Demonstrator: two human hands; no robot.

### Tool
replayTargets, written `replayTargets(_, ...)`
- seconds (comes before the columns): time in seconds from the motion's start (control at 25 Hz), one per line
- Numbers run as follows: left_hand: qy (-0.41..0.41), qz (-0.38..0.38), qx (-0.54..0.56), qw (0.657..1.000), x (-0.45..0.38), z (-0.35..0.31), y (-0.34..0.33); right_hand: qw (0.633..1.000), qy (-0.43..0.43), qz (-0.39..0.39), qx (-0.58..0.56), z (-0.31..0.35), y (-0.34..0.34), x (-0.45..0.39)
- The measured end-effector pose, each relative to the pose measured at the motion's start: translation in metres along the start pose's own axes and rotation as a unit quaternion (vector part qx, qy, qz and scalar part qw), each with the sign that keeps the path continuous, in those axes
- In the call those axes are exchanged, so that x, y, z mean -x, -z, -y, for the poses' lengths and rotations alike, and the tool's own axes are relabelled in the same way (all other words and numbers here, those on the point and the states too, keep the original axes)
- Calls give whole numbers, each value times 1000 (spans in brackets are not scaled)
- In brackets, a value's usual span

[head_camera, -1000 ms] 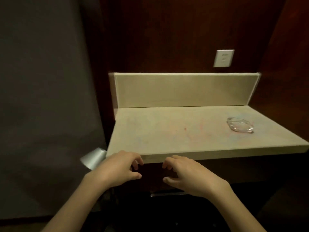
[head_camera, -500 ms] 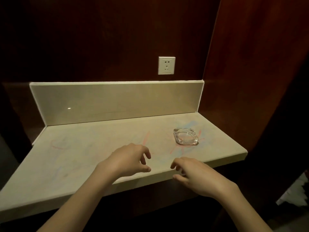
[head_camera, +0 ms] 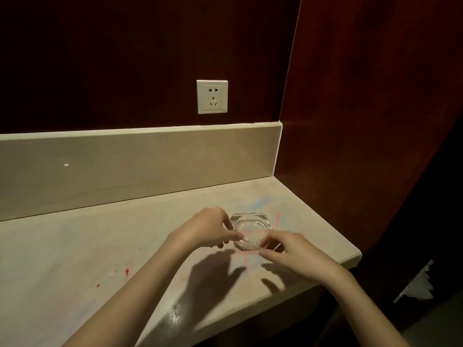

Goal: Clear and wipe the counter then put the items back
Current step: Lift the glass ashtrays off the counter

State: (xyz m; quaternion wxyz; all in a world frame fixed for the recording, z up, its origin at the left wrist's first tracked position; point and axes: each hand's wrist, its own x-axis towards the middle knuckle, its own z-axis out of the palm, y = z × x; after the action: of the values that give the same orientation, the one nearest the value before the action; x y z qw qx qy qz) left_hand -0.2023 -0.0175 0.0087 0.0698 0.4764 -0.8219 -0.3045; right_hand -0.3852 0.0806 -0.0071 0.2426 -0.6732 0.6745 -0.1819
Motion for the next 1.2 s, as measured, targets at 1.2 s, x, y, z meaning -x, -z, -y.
replayTargets(1.2,116,-121,335,927,-41,39,31,971,-36,81,-224,0,31,-124)
